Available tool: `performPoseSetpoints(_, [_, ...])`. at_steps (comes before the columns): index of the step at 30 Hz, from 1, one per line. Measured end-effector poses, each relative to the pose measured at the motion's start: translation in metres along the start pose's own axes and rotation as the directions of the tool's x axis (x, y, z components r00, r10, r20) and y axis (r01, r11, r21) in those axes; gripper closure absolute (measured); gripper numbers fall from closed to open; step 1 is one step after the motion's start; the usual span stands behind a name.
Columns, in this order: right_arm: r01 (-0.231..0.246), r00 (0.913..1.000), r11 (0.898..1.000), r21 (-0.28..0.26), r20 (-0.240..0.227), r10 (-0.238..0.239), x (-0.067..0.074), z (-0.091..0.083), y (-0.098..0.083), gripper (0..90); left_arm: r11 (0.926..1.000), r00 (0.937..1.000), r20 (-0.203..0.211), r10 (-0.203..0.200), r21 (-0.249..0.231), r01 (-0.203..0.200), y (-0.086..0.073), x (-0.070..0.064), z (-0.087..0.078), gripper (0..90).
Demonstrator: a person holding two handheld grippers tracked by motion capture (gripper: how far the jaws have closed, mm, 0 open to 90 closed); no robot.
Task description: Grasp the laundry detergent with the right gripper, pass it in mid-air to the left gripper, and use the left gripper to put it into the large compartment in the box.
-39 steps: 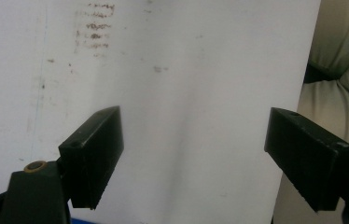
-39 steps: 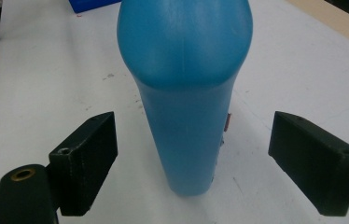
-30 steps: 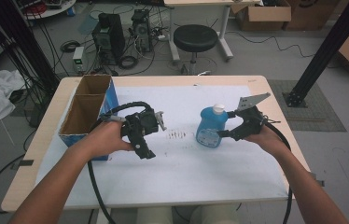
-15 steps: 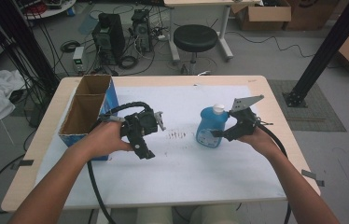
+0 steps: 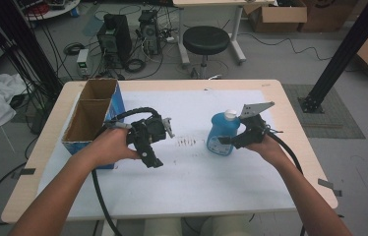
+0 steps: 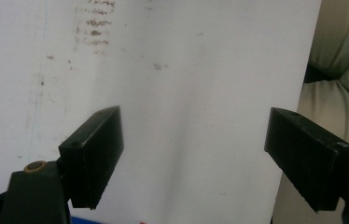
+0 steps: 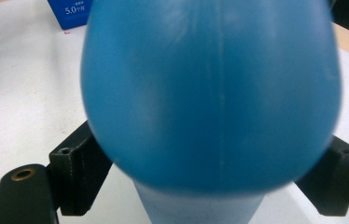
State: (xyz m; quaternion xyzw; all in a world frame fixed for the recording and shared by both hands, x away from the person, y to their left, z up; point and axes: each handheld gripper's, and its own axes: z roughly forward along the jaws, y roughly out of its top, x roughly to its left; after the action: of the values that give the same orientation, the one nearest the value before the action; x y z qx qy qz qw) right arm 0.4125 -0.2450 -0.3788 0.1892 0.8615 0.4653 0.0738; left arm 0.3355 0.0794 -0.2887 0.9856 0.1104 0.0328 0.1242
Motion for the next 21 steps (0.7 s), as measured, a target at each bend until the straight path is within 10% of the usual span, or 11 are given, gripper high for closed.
performPoseSetpoints(21, [-0.025,0.9995,0.999,-0.022,0.019,0.025,0.0005,0.0014,-0.0042,23.6,1.0000,1.0000,0.002,-0.005,-0.002,0.005,0.0000,0.0005,0.0009,20.2])
